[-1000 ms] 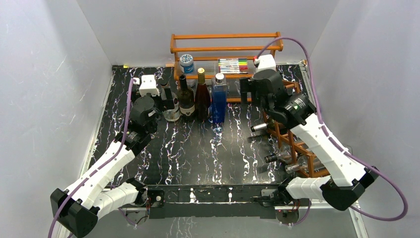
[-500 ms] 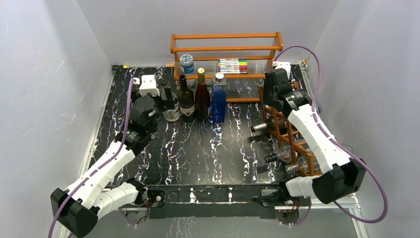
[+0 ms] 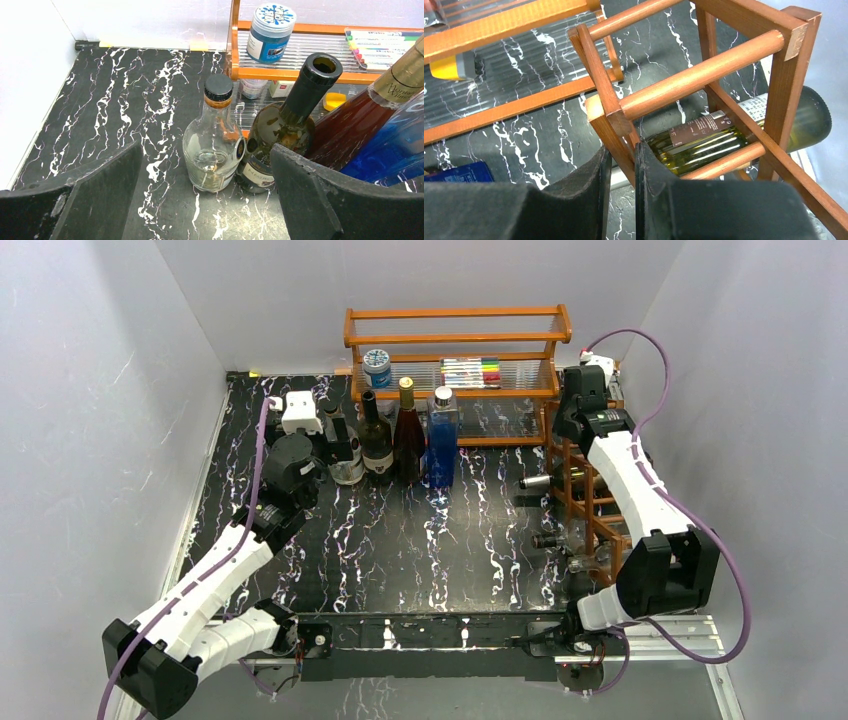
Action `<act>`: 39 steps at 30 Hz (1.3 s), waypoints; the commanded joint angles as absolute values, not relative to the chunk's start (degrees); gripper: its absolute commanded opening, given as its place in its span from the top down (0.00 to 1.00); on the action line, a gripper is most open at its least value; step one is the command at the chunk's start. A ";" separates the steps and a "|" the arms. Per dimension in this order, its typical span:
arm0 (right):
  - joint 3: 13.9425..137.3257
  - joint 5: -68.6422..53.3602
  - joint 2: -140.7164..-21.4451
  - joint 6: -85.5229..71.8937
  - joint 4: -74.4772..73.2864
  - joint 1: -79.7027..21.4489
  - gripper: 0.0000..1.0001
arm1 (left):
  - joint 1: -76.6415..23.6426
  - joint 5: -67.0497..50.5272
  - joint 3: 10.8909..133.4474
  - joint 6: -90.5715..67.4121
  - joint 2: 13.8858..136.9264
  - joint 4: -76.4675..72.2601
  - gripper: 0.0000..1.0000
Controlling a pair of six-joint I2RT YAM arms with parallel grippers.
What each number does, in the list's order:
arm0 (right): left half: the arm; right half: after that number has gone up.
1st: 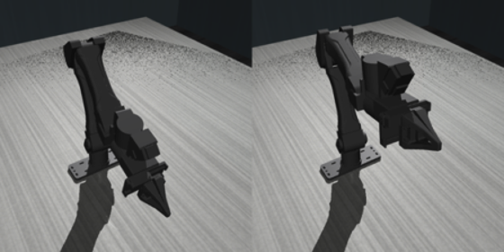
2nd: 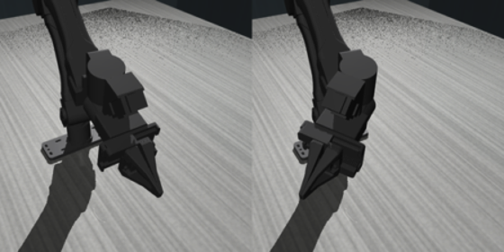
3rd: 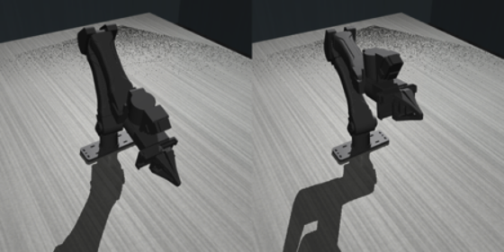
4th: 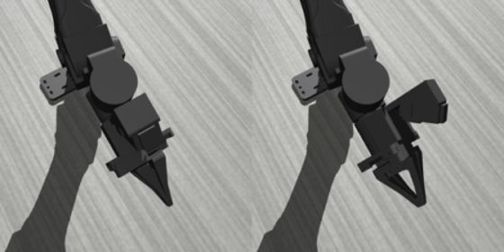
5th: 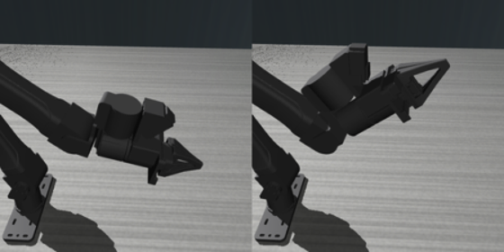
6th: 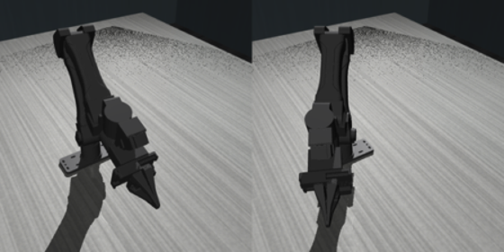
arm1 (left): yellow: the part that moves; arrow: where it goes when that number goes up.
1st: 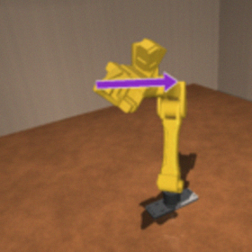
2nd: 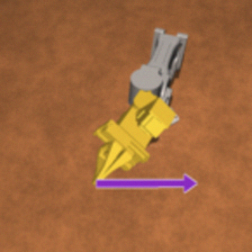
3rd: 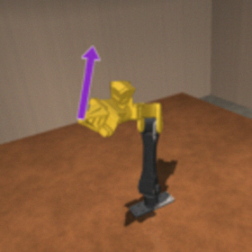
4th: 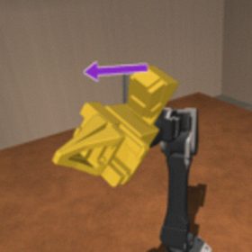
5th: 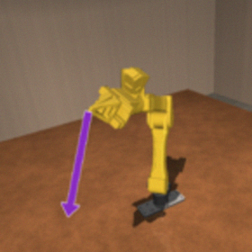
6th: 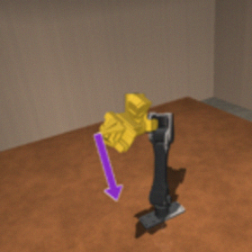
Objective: Take the wine bottle off the wine rack
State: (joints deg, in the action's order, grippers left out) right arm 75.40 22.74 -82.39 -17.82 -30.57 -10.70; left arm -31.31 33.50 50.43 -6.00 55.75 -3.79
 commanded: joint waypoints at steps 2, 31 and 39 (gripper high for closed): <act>79.83 19.84 -86.46 -24.53 -28.10 -10.01 0.78 | -31.11 33.15 50.94 -5.92 54.79 -5.76 0.02; 66.90 -1.20 -55.96 10.41 -34.50 -19.39 0.02 | -31.08 33.57 51.48 -5.50 56.32 -5.08 0.02; 68.20 -8.62 -46.42 30.18 -53.41 -24.60 0.02 | -31.11 32.78 52.19 -6.11 56.67 -4.32 0.02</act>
State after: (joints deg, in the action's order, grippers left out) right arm 65.84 -5.23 -50.50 18.35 -44.29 -22.39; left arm -31.31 33.15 50.39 -5.39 57.01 -4.19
